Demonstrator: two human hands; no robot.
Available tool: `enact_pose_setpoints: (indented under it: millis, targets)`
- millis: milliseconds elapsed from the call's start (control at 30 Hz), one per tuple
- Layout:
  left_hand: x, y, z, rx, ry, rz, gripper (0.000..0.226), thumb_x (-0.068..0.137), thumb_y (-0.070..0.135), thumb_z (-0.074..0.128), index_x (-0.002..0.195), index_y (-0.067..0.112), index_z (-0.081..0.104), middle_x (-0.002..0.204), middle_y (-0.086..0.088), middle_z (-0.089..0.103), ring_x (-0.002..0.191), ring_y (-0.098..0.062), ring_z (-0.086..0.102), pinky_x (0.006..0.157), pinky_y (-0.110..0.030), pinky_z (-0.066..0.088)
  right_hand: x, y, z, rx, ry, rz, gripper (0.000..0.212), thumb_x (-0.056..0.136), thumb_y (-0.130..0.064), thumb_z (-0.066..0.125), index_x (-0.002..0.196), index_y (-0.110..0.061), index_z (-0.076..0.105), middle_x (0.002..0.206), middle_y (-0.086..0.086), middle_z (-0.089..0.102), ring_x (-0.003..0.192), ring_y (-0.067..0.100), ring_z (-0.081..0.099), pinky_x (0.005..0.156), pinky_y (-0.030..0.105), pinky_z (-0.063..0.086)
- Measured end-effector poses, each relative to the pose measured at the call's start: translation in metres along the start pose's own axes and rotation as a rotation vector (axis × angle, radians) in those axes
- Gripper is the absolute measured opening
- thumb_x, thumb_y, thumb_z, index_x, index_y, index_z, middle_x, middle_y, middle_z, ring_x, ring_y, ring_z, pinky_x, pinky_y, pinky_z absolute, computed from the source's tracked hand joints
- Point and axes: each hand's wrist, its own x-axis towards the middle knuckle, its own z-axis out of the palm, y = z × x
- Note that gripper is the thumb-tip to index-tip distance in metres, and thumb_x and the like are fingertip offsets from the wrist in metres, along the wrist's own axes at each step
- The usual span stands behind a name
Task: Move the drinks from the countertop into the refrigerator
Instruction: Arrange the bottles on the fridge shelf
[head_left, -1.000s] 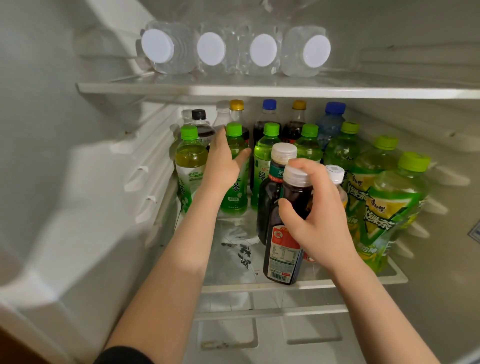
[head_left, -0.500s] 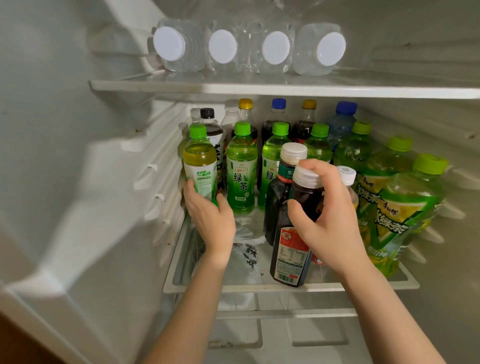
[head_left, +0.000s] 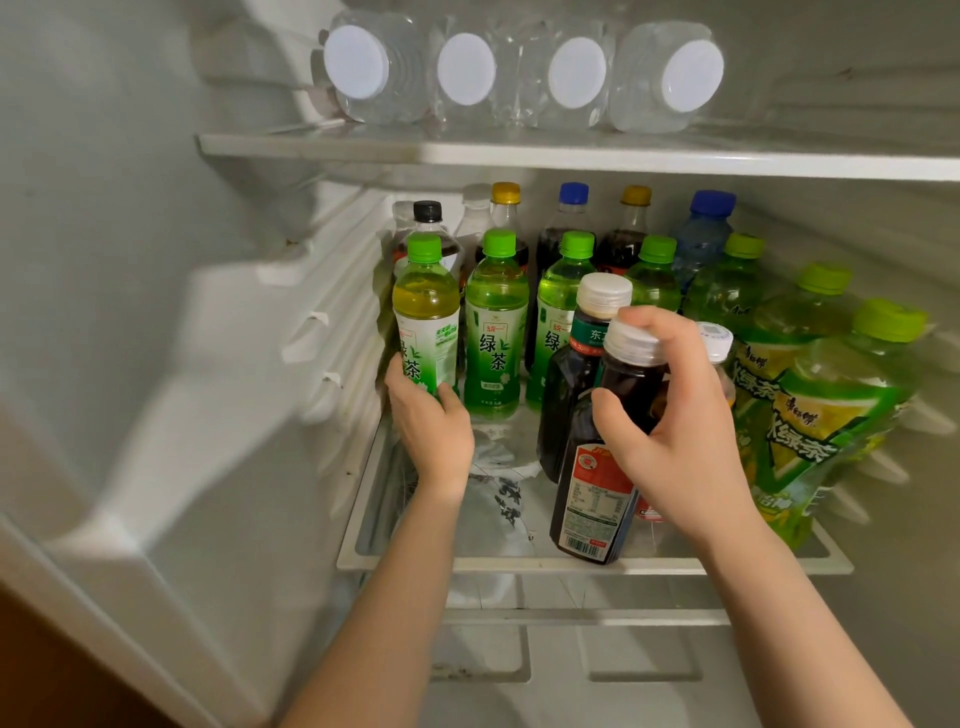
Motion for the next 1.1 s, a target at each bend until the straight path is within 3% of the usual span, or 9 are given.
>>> enact_pose_setpoints:
  millis: [133,267,500,700,1100]
  targets:
    - [0.002,-0.001,0.002,0.080,0.025,0.007,0.059,0.080,0.002,0.069,0.130,-0.005,0.039,0.125,-0.022,0.048,0.117,-0.034,0.046,0.090,-0.028,0.035,0.000,-0.001,0.000,0.002,0.000,0.004,0.050,0.077,-0.017,0.060,0.123,-0.027,0.043,0.117,-0.014,0.049,0.110,0.014,0.052,0.089,0.042,0.047]
    - [0.004,0.003,0.009,0.129,0.072,-0.029,0.068,0.078,0.008,0.073,0.135,-0.001,0.038,0.128,-0.020,0.043,0.120,-0.033,0.043,0.095,-0.035,0.035,0.000,-0.001,0.000,-0.001,-0.004,0.006,0.050,0.077,-0.018,0.060,0.124,-0.027,0.043,0.116,-0.015,0.049,0.110,0.014,0.051,0.089,0.043,0.047]
    - [0.006,0.000,0.014,0.074,0.115,-0.035,0.066,0.078,0.008,0.073,0.134,0.001,0.039,0.129,-0.019,0.042,0.115,-0.033,0.049,0.088,-0.038,0.042,0.000,0.000,-0.001,0.001,-0.012,0.008,0.050,0.077,-0.018,0.061,0.123,-0.028,0.043,0.117,-0.012,0.051,0.108,0.014,0.053,0.087,0.041,0.047]
    - [0.008,-0.002,0.010,0.044,0.126,-0.045,0.067,0.080,0.008,0.071,0.137,0.001,0.038,0.135,-0.018,0.040,0.124,-0.031,0.045,0.097,-0.039,0.042,0.000,0.000,-0.002,0.001,-0.018,0.008,0.051,0.077,-0.016,0.061,0.124,-0.026,0.043,0.118,-0.009,0.051,0.108,0.015,0.053,0.088,0.041,0.047]
    - [0.013,-0.008,0.003,0.077,0.092,-0.027,0.066,0.077,0.015,0.075,0.133,0.003,0.044,0.130,-0.016,0.052,0.123,-0.029,0.045,0.096,-0.036,0.040,0.001,-0.002,0.000,-0.010,-0.018,-0.006,0.051,0.077,-0.017,0.061,0.124,-0.027,0.043,0.117,-0.017,0.048,0.111,0.013,0.052,0.090,0.040,0.047]
